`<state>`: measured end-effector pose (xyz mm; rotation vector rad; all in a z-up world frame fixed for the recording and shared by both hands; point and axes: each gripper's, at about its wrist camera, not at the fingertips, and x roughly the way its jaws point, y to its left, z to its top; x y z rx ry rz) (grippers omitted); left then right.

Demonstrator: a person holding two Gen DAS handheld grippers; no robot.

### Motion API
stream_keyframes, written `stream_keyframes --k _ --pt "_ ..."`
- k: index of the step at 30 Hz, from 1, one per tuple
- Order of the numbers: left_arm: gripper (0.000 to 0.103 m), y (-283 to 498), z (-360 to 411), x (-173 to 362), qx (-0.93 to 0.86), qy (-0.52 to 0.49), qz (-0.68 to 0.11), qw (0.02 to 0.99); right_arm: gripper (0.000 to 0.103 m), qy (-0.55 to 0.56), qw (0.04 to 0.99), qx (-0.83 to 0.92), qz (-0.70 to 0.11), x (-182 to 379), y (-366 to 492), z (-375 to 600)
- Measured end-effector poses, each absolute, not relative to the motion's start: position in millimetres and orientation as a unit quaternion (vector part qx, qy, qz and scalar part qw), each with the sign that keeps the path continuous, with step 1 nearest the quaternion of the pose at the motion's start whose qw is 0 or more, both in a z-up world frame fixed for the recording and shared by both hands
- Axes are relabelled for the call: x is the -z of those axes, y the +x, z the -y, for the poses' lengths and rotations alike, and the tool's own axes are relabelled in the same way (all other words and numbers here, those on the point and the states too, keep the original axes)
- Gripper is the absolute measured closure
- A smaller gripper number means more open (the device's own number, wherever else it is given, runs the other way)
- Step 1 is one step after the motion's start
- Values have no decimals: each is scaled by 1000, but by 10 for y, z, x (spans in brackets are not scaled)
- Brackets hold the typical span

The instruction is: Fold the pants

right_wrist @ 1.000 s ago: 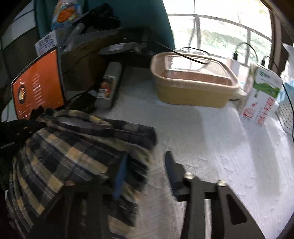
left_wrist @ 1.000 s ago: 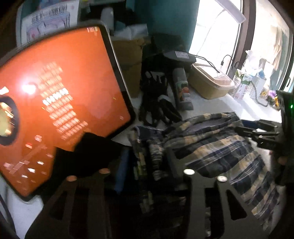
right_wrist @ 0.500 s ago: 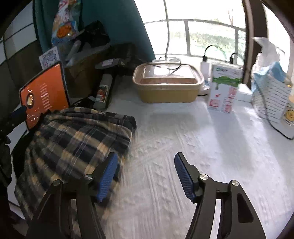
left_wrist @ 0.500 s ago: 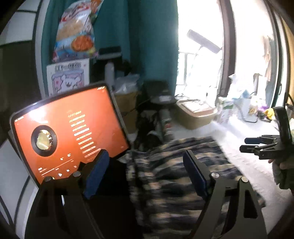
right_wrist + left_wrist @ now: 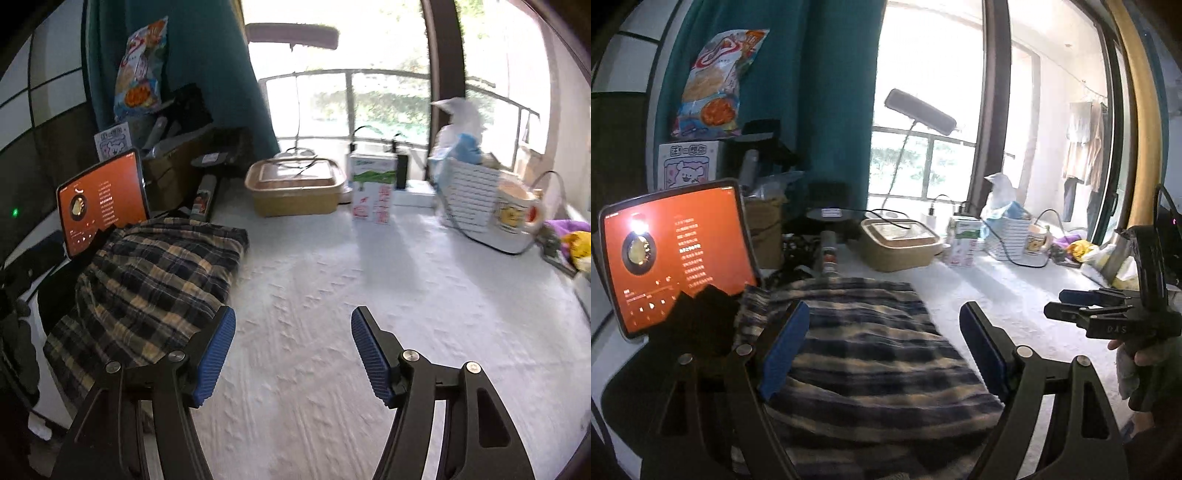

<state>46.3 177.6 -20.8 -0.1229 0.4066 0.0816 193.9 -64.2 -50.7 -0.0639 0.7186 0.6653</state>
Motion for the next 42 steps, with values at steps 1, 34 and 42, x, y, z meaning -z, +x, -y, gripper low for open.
stream_keyframes --k 1,34,42 --pt "19 432 -1726 200 -39 -63 -199 977 35 -30 886 -314 -341 482 1892 709" --pt "4 -463 -816 -627 -18 -15 -51 998 12 -16 967 -189 -168 -738 408 2024" --pt "1 -542 -840 -758 -54 -30 -39 997 4 -20 976 -176 -127 -981 162 2095"
